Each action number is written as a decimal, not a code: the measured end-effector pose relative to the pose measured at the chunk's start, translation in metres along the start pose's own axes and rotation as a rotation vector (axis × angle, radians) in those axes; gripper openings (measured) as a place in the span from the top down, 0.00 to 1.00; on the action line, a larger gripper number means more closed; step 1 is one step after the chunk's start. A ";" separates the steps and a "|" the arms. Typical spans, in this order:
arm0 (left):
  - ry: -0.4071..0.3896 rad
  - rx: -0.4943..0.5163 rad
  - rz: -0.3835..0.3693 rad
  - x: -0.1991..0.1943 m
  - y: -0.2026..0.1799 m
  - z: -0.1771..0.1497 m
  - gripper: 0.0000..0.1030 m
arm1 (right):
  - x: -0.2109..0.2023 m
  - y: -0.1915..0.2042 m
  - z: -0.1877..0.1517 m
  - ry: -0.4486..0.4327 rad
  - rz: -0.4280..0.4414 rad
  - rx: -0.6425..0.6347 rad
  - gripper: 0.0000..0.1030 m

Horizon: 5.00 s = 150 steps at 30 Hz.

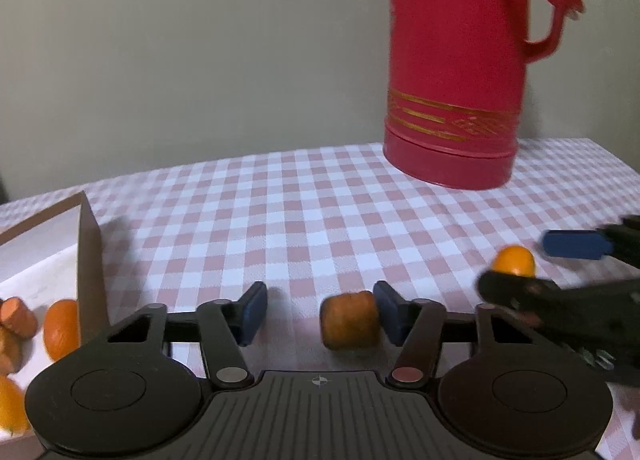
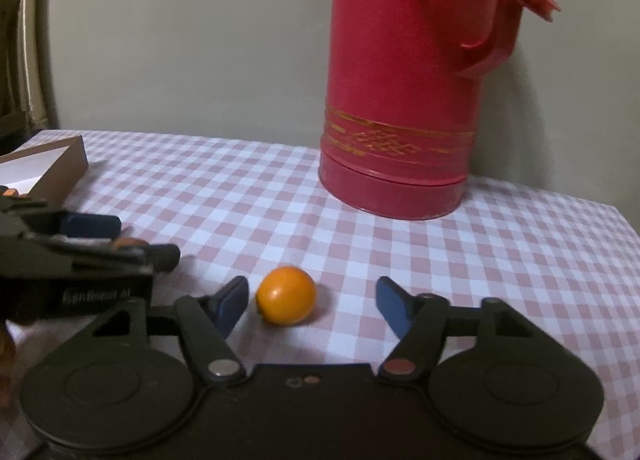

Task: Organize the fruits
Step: 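Grasp the small orange with the right tool while the left tool grasps the brown kiwi, then carry the held orange and kiwi over the tray, then open the right tool to drop the orange while the left tool releases the kiwi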

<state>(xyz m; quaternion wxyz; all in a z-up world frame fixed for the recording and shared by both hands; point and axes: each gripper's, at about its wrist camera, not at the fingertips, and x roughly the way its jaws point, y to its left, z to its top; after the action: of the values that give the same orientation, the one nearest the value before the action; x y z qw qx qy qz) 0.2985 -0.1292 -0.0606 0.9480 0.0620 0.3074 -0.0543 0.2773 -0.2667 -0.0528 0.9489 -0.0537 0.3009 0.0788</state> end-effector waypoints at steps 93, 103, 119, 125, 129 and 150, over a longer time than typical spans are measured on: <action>-0.239 -0.152 0.324 -0.265 0.199 -0.124 0.73 | -0.191 0.250 -0.024 -0.182 0.337 -0.307 0.77; -0.266 -0.209 0.388 -0.257 0.248 -0.115 0.73 | -0.169 0.284 0.009 -0.238 0.361 -0.333 0.77; -0.272 -0.213 0.416 -0.212 0.288 -0.079 0.73 | -0.114 0.277 0.046 -0.259 0.315 -0.316 0.77; -0.259 -0.216 0.428 -0.193 0.306 -0.070 0.73 | -0.083 0.268 0.066 -0.253 0.287 -0.301 0.77; -0.252 -0.242 0.437 -0.183 0.317 -0.067 0.73 | -0.064 0.261 0.077 -0.237 0.278 -0.283 0.77; -0.244 -0.232 0.483 -0.151 0.321 -0.069 0.00 | -0.011 0.251 0.070 -0.176 0.268 -0.206 0.06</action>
<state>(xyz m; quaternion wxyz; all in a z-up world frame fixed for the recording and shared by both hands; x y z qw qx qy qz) 0.1831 0.2076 0.0001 0.9643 0.0173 0.1714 0.2012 0.2624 -0.0108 -0.0034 0.9421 -0.1028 0.2117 0.2390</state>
